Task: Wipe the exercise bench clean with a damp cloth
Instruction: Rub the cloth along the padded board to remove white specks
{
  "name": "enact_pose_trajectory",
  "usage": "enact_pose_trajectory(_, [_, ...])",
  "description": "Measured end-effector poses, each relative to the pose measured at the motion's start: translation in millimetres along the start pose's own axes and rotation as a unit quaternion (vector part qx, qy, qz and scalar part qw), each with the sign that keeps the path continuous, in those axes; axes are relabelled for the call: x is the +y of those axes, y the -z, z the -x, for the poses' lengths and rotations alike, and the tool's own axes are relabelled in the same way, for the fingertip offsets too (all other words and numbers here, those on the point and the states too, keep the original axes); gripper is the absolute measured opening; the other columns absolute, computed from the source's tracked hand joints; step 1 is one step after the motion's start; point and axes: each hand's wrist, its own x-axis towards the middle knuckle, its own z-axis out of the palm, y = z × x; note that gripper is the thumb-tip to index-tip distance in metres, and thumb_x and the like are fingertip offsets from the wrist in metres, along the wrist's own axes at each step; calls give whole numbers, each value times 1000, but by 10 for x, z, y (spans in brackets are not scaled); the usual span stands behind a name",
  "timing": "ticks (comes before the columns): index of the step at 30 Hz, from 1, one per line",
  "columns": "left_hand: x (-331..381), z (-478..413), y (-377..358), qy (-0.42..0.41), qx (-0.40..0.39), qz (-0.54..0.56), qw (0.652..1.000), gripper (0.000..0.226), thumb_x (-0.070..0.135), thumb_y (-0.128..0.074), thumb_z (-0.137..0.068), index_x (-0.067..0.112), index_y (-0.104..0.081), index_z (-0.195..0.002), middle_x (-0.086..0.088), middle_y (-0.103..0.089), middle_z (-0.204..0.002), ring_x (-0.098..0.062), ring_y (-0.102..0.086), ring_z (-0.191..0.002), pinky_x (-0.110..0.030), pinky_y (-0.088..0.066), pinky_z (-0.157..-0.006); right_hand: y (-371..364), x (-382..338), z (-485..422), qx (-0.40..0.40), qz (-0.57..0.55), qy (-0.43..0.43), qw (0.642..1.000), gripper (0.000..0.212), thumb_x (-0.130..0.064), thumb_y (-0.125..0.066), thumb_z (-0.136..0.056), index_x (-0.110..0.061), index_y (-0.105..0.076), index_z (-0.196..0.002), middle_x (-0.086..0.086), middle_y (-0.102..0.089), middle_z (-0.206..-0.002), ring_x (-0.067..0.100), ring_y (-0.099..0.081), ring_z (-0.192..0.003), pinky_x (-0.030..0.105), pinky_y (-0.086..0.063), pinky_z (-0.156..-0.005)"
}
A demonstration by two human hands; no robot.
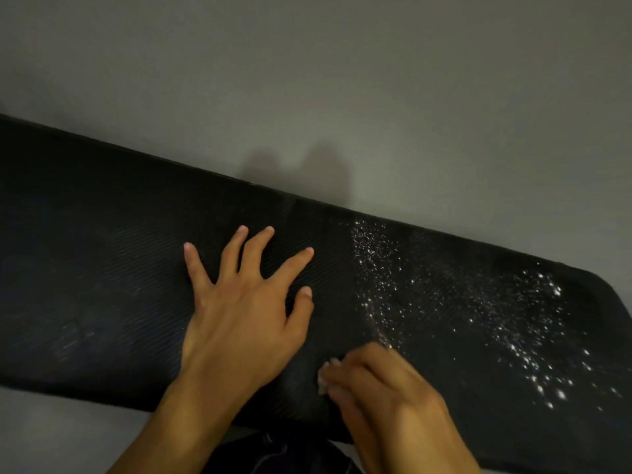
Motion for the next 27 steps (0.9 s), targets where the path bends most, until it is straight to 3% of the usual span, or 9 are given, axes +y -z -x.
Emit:
enact_pose_trajectory(5, [-25, 18, 1, -15, -1, 4, 1000, 59, 65, -23, -95, 53, -33, -152, -4, -21, -168, -28, -5, -158, -74, 5, -118, 36, -22, 358, -2, -15, 9, 1000, 11, -31, -64, -95, -33, -75, -94, -13, -62, -87, 6, -62, -74, 19, -52, -70])
enact_pose_trajectory(12, [-11, 64, 11, -66, -8, 6, 998, 61, 74, -31, -89, 54, -44, -146, -2, -30, -165, -24, -13, -157, -72, 0, -120, 97, 117, -37, 11, 37, -68, 997, 10, -18, -64, -96, -22, -73, -98, -6, -58, -93, 15, -60, -82, 32, -54, -69])
enact_pose_trajectory(19, [-21, 51, 16, -60, -5, 15, 998, 64, 78, -31, -86, 56, -46, -144, 1, -31, -164, -23, -15, -157, -70, 0, -121, 78, -92, 388, 36, 20, -46, 998, 18, -24, -58, -93, -21, -76, -94, -3, -61, -85, 18, -60, -69, 28, -51, -63])
enact_pose_trajectory(27, [-29, 42, 17, -59, -6, 16, 998, 66, 80, -31, -85, 55, -48, -143, 0, -32, -164, -23, -17, -156, -70, 0, -121, 40, 248, -231, 30, 17, -109, 993, 10, -17, -64, -97, -14, -74, -101, -2, -59, -96, 17, -61, -85, 37, -55, -73])
